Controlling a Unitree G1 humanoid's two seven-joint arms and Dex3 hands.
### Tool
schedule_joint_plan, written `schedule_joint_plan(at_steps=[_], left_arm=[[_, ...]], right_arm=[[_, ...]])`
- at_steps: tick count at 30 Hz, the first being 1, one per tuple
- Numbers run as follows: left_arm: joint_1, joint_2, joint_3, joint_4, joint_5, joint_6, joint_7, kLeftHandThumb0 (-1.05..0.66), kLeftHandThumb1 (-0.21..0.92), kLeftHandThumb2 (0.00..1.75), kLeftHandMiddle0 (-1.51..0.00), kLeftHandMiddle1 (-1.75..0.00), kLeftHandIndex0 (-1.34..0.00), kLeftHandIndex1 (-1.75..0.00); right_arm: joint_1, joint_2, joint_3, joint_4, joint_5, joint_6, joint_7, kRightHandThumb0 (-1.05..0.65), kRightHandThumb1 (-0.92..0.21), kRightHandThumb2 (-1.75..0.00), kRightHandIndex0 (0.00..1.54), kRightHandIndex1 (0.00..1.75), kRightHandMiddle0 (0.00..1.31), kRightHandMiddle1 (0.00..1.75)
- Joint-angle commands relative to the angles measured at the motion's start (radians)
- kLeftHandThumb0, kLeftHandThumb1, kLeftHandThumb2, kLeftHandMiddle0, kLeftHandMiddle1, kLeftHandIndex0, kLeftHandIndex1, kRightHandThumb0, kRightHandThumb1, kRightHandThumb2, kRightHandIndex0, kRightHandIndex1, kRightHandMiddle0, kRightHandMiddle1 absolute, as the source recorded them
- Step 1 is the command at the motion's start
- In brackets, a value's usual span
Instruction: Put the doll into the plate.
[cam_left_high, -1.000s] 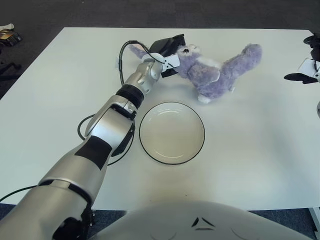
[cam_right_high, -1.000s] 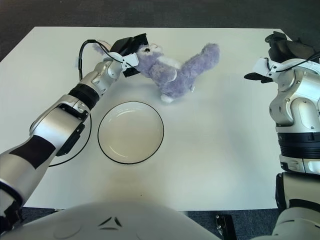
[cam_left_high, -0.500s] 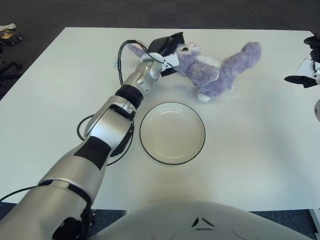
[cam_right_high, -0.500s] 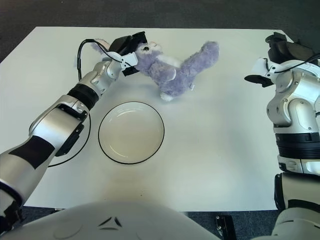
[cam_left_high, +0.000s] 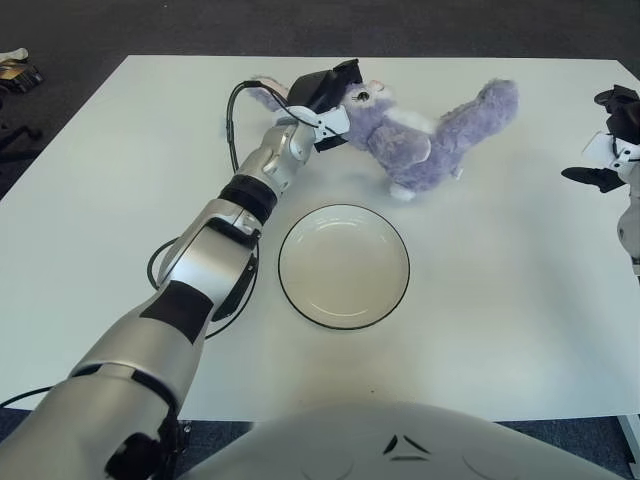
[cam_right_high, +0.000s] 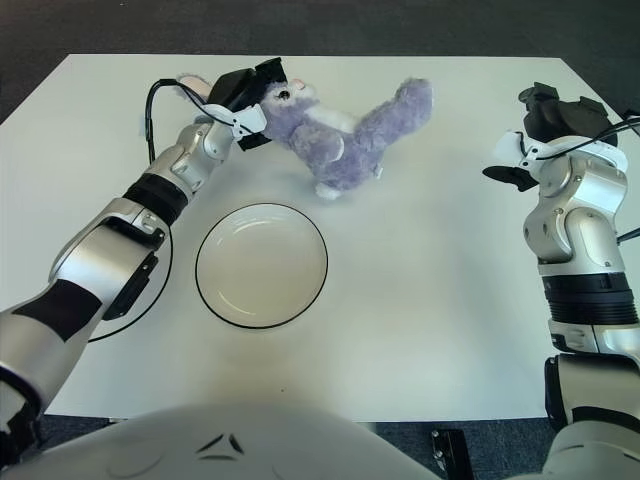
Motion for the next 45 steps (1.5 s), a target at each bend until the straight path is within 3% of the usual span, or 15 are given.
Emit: schedule_joint_plan(at_steps=[1,12,19,23,29,37,41,45], left_arm=[[0.027,0.019,0.023,-0.072,-0.006,0.026,-0.002,0.0,-0.08,1.7,-0.94,-1.57,-0.71,-1.75],[0.122,0.053,0.06,-0.248,-0.011,0.078,-0.037,0.0,-0.11,1.73,-0.98,-1.55,-0.73,-1.75],[0.185,0.069,0.081,-0.365,-0.024,0.123,-0.088,0.0,-0.11,1.74,-0.97,-1.59,-0.72,-1.75],[0.239,0.079,0.1,-0.465,-0.038,0.16,-0.132,0.0,-0.1,1.75,-0.94,-1.64,-0.7,-1.75],[0.294,0.093,0.119,-0.563,-0.05,0.173,-0.173,0.0,-0.08,1.75,-0.92,-1.68,-0.69,-1.75],[0.338,0.13,0.131,-0.609,-0.05,0.133,-0.188,0.0,-0.06,1.75,-0.89,-1.74,-0.68,-1.75],[0.347,0.144,0.134,-0.608,-0.046,0.111,-0.177,0.0,-0.06,1.75,-0.88,-1.74,-0.68,-1.75],[0.367,0.159,0.14,-0.621,-0.045,0.09,-0.171,0.0,-0.06,1.75,-0.88,-1.75,-0.68,-1.75]], right_arm=[[0.014,0.002,0.018,0.042,0.018,-0.031,-0.035,-0.46,-0.24,-0.98,0.0,0.47,0.0,0.61],[0.005,0.016,0.049,0.167,0.056,-0.094,-0.109,-0.37,-0.19,-1.03,0.0,0.43,0.0,0.62],[0.06,0.056,0.086,0.007,0.008,0.003,-0.069,-0.5,-0.26,-0.96,0.0,0.52,0.0,0.63],[0.067,0.073,0.086,0.028,0.025,-0.052,-0.164,-0.68,-0.38,-0.81,0.0,0.67,0.0,0.68],[0.08,0.125,0.073,0.065,0.063,-0.115,-0.291,-0.77,-0.46,-0.71,0.01,0.78,0.0,0.7],[0.092,0.194,0.074,0.114,0.064,-0.19,-0.491,-0.65,-0.5,-0.73,0.06,1.0,0.0,0.71],[0.098,0.235,0.07,0.105,0.084,-0.217,-0.551,-0.57,-0.5,-0.78,0.07,1.14,0.0,0.79],[0.099,0.262,0.068,0.096,0.101,-0.245,-0.595,-0.54,-0.51,-0.81,0.08,1.17,0.0,0.84]])
